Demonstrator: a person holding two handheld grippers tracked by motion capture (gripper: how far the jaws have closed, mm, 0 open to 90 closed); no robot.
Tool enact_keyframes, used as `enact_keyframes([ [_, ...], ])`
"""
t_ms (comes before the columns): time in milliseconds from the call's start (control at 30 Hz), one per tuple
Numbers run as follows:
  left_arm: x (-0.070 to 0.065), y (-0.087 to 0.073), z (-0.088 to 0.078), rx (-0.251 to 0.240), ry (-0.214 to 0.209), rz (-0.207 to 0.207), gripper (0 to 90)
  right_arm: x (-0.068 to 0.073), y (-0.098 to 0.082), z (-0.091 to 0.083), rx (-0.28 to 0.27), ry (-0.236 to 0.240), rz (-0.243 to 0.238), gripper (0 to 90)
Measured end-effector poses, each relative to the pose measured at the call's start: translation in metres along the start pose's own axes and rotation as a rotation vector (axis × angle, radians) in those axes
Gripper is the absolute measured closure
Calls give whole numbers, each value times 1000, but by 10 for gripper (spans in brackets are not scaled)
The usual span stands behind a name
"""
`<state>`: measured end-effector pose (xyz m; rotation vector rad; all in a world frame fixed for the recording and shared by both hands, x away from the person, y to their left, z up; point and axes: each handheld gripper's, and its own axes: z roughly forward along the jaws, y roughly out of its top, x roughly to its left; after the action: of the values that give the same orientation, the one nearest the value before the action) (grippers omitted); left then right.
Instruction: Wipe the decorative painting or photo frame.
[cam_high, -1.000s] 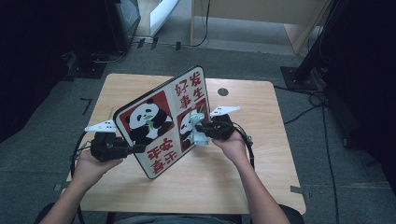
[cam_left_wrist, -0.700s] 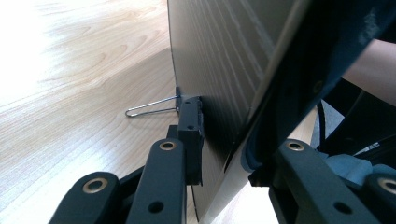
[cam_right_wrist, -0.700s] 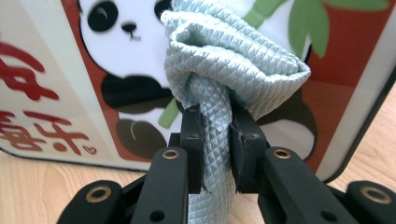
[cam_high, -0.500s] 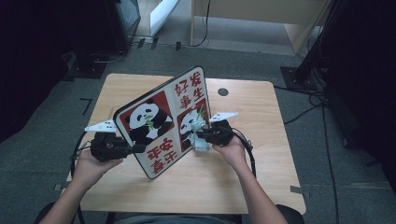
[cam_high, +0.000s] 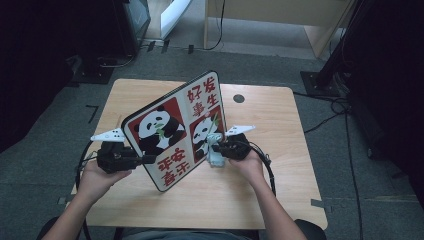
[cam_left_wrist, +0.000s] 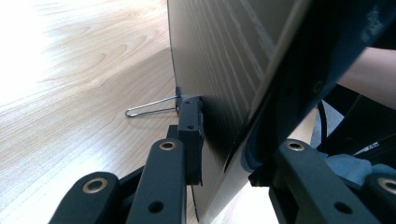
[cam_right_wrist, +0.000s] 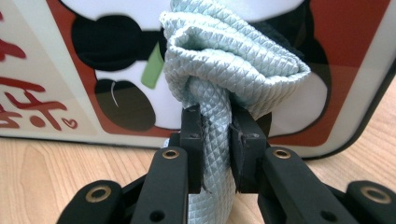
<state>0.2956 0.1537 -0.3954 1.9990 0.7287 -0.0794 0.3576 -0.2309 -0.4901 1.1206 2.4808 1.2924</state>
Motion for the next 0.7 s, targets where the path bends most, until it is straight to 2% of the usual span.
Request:
enact_keyframes([
  [367,0,0,0,0,-4,-3,733,-2,4,-2,23,8,36,783],
  [567,1,0,0,1,-7,-6,733,-5,9,-10,-18,3,67,783],
  [700,1,0,0,1,-8,-6,733,-5,15,-17,-41,0,70,783],
])
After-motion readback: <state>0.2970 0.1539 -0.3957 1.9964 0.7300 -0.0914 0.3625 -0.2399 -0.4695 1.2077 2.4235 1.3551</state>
